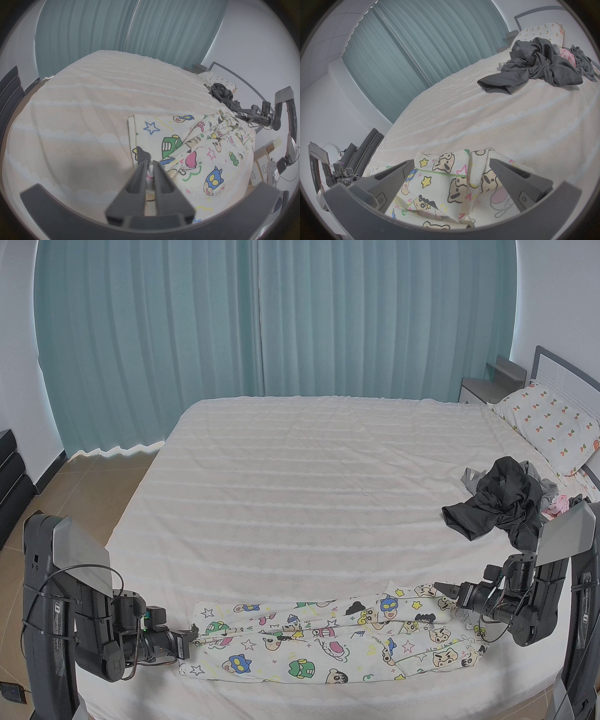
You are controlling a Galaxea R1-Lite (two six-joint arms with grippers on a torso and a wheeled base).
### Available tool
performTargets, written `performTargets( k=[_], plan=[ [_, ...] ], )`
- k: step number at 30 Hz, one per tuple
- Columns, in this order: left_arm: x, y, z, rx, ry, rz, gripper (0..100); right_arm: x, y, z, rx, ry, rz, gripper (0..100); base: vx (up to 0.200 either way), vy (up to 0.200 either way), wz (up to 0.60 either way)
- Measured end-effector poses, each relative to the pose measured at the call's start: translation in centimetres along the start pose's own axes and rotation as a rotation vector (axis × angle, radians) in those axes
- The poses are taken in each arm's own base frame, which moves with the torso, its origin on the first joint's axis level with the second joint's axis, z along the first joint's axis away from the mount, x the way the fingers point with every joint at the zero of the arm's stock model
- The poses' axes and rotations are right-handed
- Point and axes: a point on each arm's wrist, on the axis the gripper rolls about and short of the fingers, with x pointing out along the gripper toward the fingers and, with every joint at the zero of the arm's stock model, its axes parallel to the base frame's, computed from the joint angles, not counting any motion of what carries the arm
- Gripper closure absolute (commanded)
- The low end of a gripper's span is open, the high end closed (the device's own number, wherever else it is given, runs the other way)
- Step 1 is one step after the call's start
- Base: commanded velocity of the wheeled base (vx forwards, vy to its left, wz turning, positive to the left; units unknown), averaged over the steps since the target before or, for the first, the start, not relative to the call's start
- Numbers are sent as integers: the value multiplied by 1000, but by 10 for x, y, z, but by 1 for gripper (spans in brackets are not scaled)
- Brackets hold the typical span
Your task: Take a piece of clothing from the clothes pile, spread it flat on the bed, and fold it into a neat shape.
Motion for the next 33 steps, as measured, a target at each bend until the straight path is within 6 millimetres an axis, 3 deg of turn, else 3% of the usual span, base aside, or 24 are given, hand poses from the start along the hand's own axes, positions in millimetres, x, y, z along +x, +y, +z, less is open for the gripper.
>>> performTargets(
  k=[12,19,33],
  plan=[
    [-17,10,-6,-70,16,45,0,0,0,0,-1,2,1,0,0,0,0],
    [-25,12,1,-226,-19,56,0,0,0,0,-1,2,0,0,0,0,0],
    [8,-8,19,-271,63,115,0,-1,0,-1,-2,4,-2,0,0,0,0]
  ],
)
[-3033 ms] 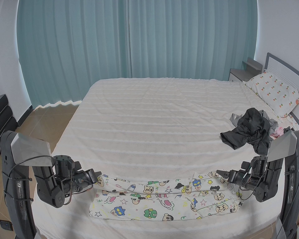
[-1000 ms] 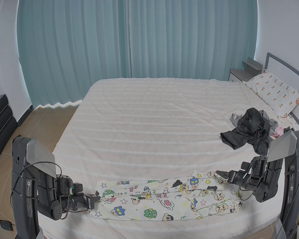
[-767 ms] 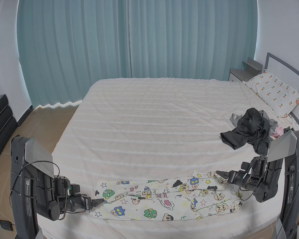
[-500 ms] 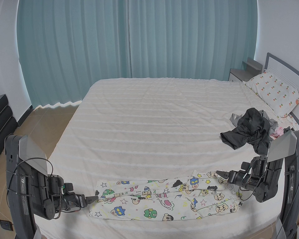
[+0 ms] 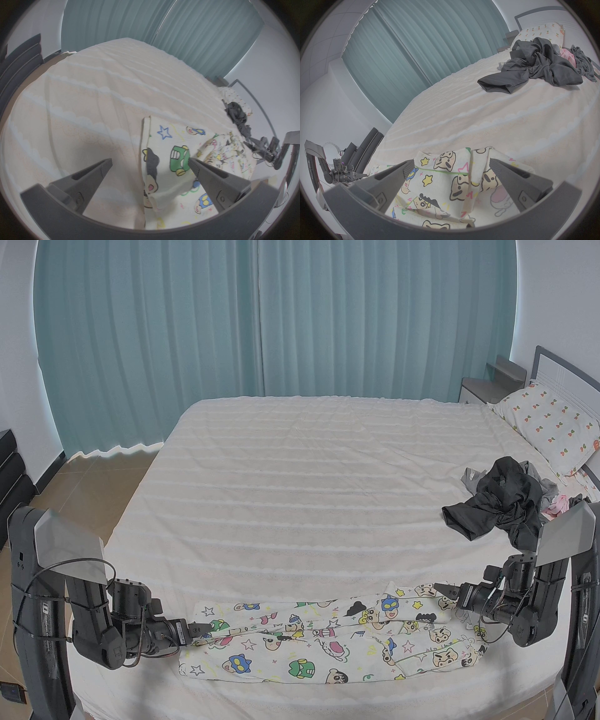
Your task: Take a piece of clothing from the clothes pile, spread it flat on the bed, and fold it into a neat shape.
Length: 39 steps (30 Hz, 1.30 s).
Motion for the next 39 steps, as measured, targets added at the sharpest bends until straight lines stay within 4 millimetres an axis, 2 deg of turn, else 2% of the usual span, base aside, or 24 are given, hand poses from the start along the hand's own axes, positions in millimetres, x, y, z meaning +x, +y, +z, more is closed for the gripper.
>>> performTargets(
  k=[10,16,29,30,39],
  plan=[
    [14,-27,1,97,11,-2,0,0,0,0,-1,0,0,0,0,0,0],
    [17,-28,-3,175,46,66,0,-1,1,1,-1,-3,0,0,0,0,0],
    [23,-37,-5,215,79,123,0,-1,1,2,-1,-5,0,0,0,0,0],
    [23,-37,-6,219,84,133,100,-1,1,2,-1,-5,0,0,0,0,0],
    [24,-40,-5,220,81,136,100,-1,1,2,-1,-6,0,0,0,0,0]
  ],
)
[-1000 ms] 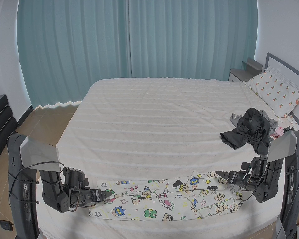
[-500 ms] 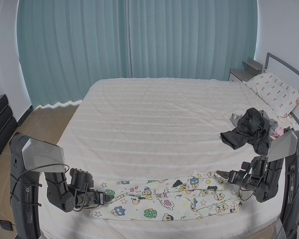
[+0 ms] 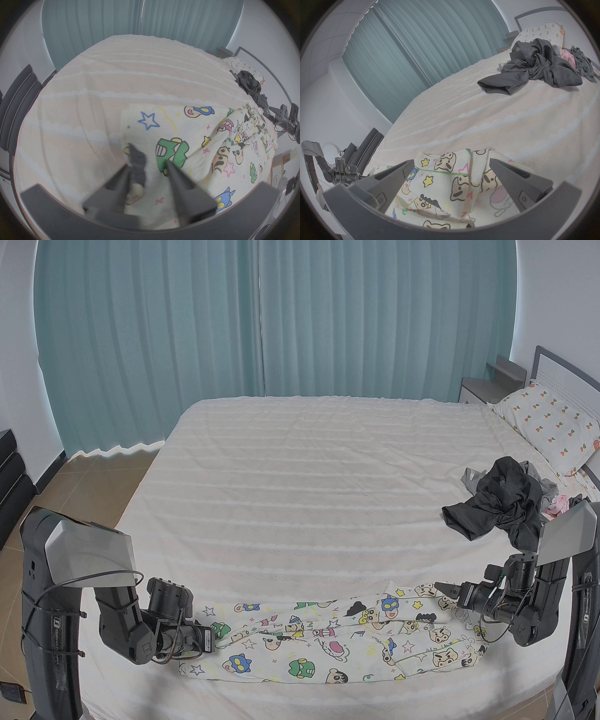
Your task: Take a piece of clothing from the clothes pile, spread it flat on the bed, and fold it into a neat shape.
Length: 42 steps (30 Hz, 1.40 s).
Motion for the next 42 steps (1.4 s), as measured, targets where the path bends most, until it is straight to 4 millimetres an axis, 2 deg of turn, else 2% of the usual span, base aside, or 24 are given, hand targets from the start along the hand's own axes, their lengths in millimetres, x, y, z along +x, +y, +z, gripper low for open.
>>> performTargets(
  k=[11,19,28,34,42],
  plan=[
    [-5,3,3,-59,-9,-4,100,0,0,1,1,-2,0,0,0,0,0],
    [-16,22,19,-120,-76,26,100,-1,0,1,1,-2,1,0,0,0,0],
    [-28,41,27,-165,-113,57,100,-1,0,1,2,-3,1,0,0,0,0],
    [-38,62,29,-188,-86,64,100,-1,0,1,2,-2,2,0,0,0,0],
    [-65,117,38,-279,-94,114,100,-1,0,1,2,-3,1,0,0,0,0]
  ],
)
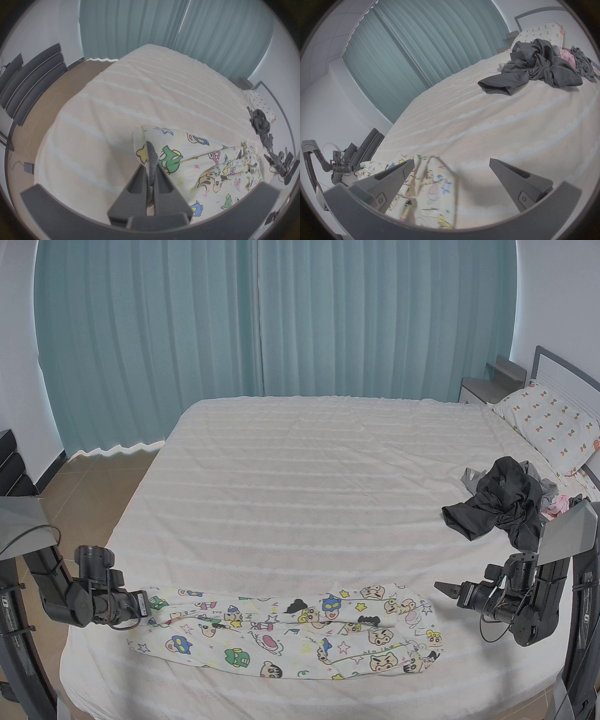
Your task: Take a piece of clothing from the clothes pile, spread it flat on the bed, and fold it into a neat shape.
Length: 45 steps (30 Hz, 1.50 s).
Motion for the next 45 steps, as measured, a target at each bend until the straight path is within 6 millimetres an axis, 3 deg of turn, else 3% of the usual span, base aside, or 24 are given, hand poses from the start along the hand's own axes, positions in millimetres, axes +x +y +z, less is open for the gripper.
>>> performTargets(
  k=[18,24,28,31,39,45],
  plan=[
    [-63,134,67,-204,-98,189,100,0,0,0,0,0,0,0,0,0,0],
    [-82,143,78,-220,-122,215,100,0,0,0,0,0,0,0,0,0,0],
    [-89,125,79,-195,-117,204,100,0,0,0,0,0,0,0,0,0,0],
    [-90,101,77,-162,-105,188,100,0,0,0,0,0,0,0,0,0,0],
    [-90,2,66,-69,-76,104,100,0,0,0,0,-1,-1,0,0,0,0],
    [-92,-77,47,14,-69,26,100,0,0,0,0,-1,-1,0,0,0,0]
  ],
)
